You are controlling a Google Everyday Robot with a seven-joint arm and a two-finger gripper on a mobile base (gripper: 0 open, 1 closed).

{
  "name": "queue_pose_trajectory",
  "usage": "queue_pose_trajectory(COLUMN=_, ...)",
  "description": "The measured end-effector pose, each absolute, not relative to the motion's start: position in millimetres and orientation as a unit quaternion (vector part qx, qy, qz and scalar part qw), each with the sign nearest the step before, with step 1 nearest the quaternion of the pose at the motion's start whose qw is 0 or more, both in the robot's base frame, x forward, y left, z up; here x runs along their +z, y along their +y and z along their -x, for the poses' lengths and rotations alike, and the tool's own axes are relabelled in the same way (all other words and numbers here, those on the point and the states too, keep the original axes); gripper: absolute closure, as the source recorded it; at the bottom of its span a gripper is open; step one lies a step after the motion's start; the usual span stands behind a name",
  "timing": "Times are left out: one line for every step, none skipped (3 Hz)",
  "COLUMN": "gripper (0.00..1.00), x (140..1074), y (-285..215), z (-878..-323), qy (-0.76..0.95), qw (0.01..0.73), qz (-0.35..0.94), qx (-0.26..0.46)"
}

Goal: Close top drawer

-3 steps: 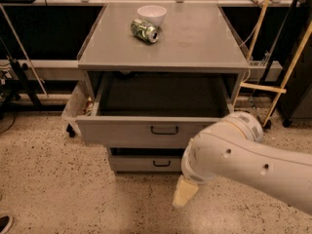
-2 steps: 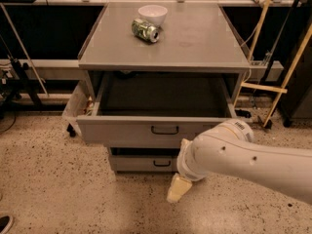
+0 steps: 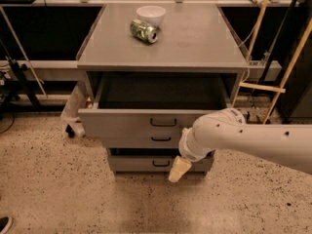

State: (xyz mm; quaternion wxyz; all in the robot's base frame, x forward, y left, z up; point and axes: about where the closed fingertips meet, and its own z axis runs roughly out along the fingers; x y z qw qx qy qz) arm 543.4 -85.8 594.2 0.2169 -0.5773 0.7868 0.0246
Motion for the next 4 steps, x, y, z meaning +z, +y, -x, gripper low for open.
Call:
queue_pose_trajectory(gripper=0.0, x=593, y=-88, z=-576, qy=0.791, qw=0.215, qz=0.572, qx=0.025)
queue_pose_trajectory(gripper=0.0, x=588, y=-90, z=-586, qy=0.792, qw=0.209, qz=0.573, qx=0.027)
queue_pose_trajectory(gripper=0.0, x=592, y=-86, z=-616, qy=0.794, qw=0.211, qz=0.57, qx=0.024)
queue_pose_trajectory(gripper=0.0, x=589, y=-85, z=-630, qy=0.794, qw=0.204, qz=0.572, qx=0.025)
